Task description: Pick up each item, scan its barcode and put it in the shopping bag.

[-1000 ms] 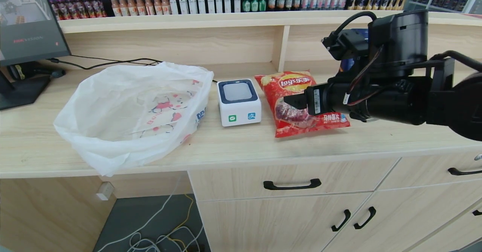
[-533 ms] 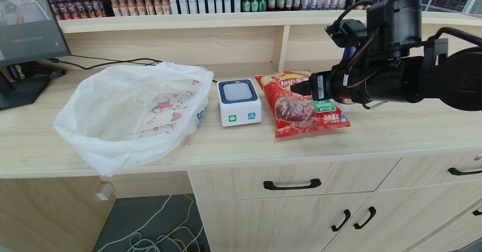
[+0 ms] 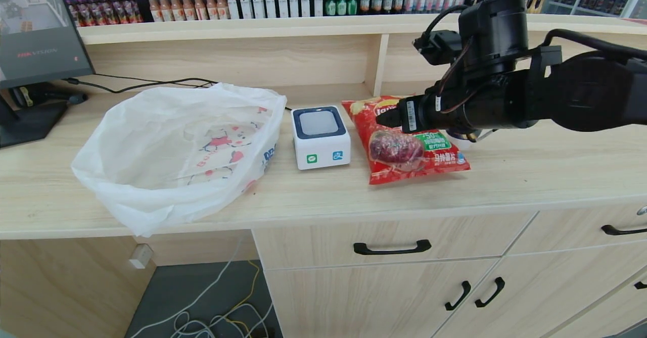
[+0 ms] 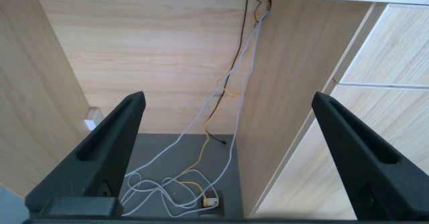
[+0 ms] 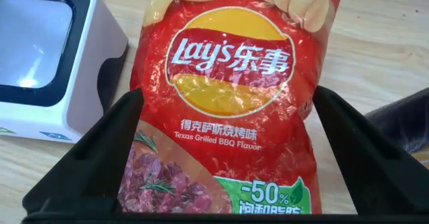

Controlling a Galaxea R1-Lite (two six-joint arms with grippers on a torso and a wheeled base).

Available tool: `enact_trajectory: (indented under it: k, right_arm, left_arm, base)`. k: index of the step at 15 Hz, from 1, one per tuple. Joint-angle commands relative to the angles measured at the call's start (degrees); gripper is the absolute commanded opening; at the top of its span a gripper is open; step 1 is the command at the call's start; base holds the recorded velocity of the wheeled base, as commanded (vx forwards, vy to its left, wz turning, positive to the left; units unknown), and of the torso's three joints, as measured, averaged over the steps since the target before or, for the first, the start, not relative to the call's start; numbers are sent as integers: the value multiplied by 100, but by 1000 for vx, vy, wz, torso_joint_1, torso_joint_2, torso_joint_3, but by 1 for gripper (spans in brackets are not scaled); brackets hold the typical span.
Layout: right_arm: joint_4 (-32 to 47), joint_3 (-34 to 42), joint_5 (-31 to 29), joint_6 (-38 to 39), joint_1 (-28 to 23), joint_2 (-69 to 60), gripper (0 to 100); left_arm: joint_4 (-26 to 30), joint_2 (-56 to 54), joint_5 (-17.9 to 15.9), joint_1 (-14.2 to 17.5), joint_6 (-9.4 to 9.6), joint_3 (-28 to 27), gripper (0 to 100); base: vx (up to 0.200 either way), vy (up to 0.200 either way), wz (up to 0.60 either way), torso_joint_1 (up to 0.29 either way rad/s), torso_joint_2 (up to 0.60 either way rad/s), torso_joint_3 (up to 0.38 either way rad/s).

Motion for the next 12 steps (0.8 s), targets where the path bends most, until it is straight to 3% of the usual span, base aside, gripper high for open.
enact_trajectory:
  k: [1, 8, 12]
  right_arm:
    - [2, 1, 1, 88, 46, 101, 100]
    - [37, -16, 1, 149, 46, 172, 100]
    - [687, -535, 1, 149, 28, 277, 100]
  left_arm:
    - [0, -2, 4, 0, -1, 0, 100]
    - [0, -2, 4, 0, -1, 0, 100]
    - [0, -2, 4, 0, 7, 0, 100]
  base:
    - [0, 0, 0, 0, 0, 0]
    - [0, 0, 0, 0, 0, 0]
    - [0, 0, 0, 0, 0, 0]
